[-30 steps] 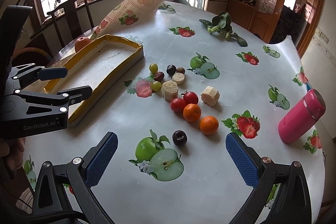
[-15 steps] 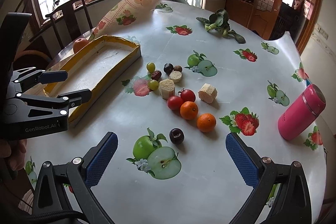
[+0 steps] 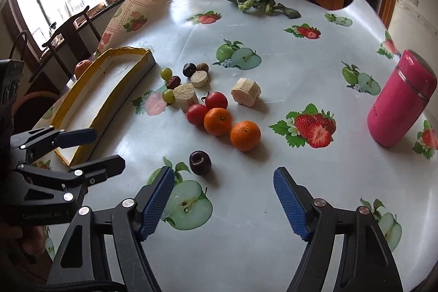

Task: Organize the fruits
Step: 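Grasp the dark plum with the left tool while the right tool grasps a mandarin orange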

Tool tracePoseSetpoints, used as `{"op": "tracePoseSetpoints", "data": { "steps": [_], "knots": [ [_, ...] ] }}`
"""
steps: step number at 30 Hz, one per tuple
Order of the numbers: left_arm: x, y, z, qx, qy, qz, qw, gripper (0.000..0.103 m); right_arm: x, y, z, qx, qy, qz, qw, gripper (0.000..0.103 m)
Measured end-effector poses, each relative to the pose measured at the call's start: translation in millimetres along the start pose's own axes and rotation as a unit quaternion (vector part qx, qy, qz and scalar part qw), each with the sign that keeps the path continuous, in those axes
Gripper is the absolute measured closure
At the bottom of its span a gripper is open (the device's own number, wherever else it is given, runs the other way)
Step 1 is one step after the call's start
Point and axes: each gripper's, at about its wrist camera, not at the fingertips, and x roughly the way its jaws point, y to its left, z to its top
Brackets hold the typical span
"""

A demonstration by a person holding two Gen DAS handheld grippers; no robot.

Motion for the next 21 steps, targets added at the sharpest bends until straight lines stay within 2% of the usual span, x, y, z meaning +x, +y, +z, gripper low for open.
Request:
{"op": "tracePoseSetpoints", "data": {
  "steps": [1, 3, 6, 13, 15, 16, 19, 21],
  "knots": [
    [7.2, -6.2, 2.0, 0.005, 0.004, -0.006, 1.0000, 0.031, 5.6, -6.3, 1.2, 0.005, 0.005, 0.001, 1.000, 0.041],
    [19.9, -17.4, 5.9, 0.017, 0.010, -0.009, 0.9998, 0.031, 16.2, -14.4, 5.1, 0.008, 0.011, 0.003, 1.000, 0.048],
    [35.3, -25.5, 12.5, 0.026, 0.015, -0.016, 0.9994, 0.031, 26.1, -21.0, 13.3, 0.015, 0.012, 0.020, 1.000, 0.055],
    [63.1, -29.2, 26.2, 0.029, 0.024, -0.029, 0.9989, 0.032, 38.3, -25.3, 27.6, 0.015, 0.014, 0.033, 0.999, 0.057],
    [70.7, -24.8, 24.2, 0.026, 0.035, -0.043, 0.9982, 0.060, 44.1, -25.5, 31.6, 0.013, 0.016, 0.033, 0.999, 0.057],
    [70.2, -21.3, 23.5, 0.020, 0.031, -0.057, 0.9977, 0.060, 47.3, -25.4, 33.3, 0.012, 0.018, 0.032, 0.999, 0.057],
    [64.9, -15.8, 23.8, 0.014, 0.029, -0.089, 0.9955, 0.078, 57.6, -25.0, 36.7, 0.009, 0.023, 0.032, 0.999, 0.057],
    [60.9, -16.3, 23.9, 0.019, 0.026, -0.092, 0.9952, 0.079, 66.5, -23.8, 37.4, 0.006, 0.029, 0.028, 0.999, 0.057]
  ]
}}
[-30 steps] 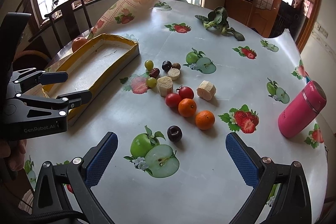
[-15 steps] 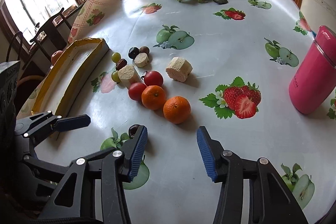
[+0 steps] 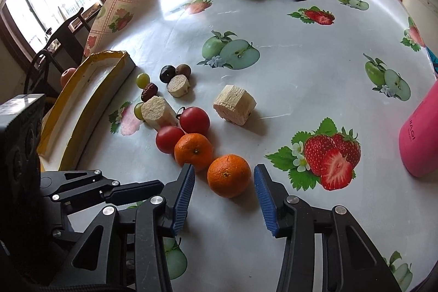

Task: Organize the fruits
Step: 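Grasp the dark plum with the left tool while the right tool grasps a mandarin orange, then carry the plum and orange into the yellow tray and open both tools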

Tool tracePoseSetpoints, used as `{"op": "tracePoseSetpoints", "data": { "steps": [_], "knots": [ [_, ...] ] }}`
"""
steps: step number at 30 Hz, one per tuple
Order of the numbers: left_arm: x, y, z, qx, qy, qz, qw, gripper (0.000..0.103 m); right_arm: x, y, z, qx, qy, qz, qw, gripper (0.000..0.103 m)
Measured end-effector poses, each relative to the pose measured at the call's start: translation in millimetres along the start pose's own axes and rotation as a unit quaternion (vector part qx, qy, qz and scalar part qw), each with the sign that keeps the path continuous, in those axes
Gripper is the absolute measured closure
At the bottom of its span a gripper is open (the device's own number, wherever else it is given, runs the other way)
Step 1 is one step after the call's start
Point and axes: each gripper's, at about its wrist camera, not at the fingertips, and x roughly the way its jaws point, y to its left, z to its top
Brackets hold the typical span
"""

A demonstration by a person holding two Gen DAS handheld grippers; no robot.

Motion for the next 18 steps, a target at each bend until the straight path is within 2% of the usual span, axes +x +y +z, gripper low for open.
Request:
{"op": "tracePoseSetpoints", "data": {
  "steps": [2, 5, 13, 18],
  "knots": [
    [-1.7, 2.3, 0.2, -0.005, -0.001, -0.006, 1.0000, 0.080, 9.1, 1.3, -0.4, -0.002, 0.007, -0.005, 1.000, 0.057],
    [-7.5, 11.0, -1.0, -0.019, -0.004, -0.012, 0.9997, 0.080, 12.8, 3.0, -2.9, -0.001, 0.005, -0.003, 1.000, 0.066],
    [-40.3, 27.4, -12.5, -0.032, -0.027, -0.019, 0.9990, 0.080, -14.7, 9.8, -14.4, 0.015, -0.015, 0.007, 1.000, 0.067],
    [-60.7, 41.1, -26.4, -0.044, -0.035, -0.007, 0.9984, 0.080, -30.9, 22.5, -22.4, 0.020, -0.025, 0.019, 0.999, 0.067]
  ]
}}
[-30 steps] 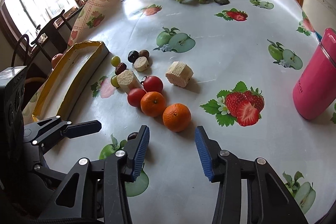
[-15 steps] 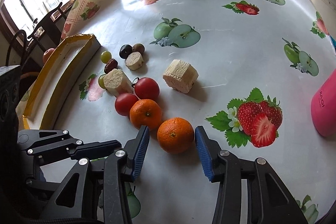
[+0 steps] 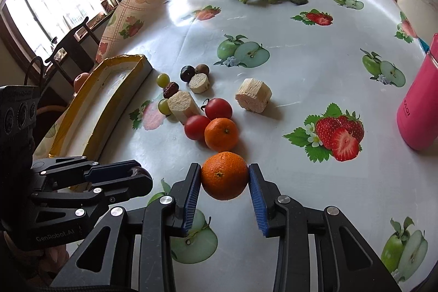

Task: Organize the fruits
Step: 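Carry the plum and orange into the yellow tray and open both tools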

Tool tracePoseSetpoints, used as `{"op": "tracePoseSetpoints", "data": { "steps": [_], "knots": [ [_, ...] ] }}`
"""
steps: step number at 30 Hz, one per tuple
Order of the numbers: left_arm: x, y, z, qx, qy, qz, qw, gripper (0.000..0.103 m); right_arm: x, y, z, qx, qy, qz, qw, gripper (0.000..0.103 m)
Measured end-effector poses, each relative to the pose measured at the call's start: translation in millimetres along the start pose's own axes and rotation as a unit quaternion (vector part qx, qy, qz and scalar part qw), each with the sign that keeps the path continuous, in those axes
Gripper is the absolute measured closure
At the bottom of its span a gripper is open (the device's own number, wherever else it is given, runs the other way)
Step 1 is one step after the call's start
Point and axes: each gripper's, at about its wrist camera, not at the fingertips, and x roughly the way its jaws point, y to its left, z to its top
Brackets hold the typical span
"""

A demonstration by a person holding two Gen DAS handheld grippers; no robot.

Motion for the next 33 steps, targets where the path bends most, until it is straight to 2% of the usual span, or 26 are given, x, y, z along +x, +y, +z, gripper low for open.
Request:
{"op": "tracePoseSetpoints", "data": {
  "steps": [10, 18, 33],
  "knots": [
    [-39.1, 27.7, -14.0, -0.015, -0.019, 0.024, 0.9994, 0.080, -13.0, 38.2, -8.9, -0.008, -0.007, 0.022, 1.000, 0.067],
    [-69.9, 50.0, -20.8, -0.024, -0.038, 0.045, 0.9980, 0.080, -13.4, 77.8, -7.8, -0.022, -0.007, 0.055, 0.998, 0.067],
    [-98.6, 108.3, -37.6, -0.072, -0.048, 0.081, 0.9929, 0.080, 2.6, 146.9, -1.4, -0.068, 0.002, 0.094, 0.993, 0.067]
  ]
}}
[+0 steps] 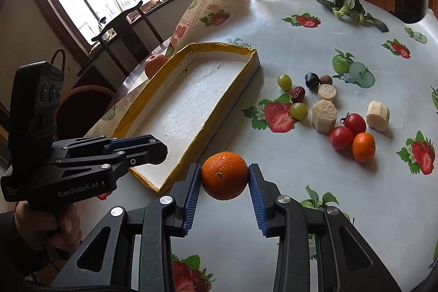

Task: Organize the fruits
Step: 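Carry the plum and orange into the yellow tray and open both tools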

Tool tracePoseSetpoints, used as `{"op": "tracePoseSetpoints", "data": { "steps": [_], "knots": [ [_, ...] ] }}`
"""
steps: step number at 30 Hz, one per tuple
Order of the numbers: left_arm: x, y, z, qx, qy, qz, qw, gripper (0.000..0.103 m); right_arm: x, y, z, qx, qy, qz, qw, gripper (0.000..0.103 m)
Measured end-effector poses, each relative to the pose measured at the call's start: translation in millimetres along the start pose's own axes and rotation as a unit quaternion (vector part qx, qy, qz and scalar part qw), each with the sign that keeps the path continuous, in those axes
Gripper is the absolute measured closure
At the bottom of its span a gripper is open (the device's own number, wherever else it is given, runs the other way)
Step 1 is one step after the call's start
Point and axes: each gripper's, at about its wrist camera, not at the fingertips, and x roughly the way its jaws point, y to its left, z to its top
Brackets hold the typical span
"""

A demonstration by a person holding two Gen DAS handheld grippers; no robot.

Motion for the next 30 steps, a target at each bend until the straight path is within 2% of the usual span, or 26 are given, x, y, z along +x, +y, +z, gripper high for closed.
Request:
{"op": "tracePoseSetpoints", "data": {
  "steps": [21, 30],
  "knots": [
    [-5.6, 74.6, 2.4, -0.057, -0.006, 0.047, 0.9973, 0.080, 48.5, 70.3, 25.8, -0.066, 0.022, 0.050, 0.996, 0.067],
    [14.4, 96.3, 7.6, -0.064, 0.013, 0.065, 0.9957, 0.080, 101.2, 99.3, 30.9, -0.112, 0.069, 0.056, 0.990, 0.067]
  ]
}}
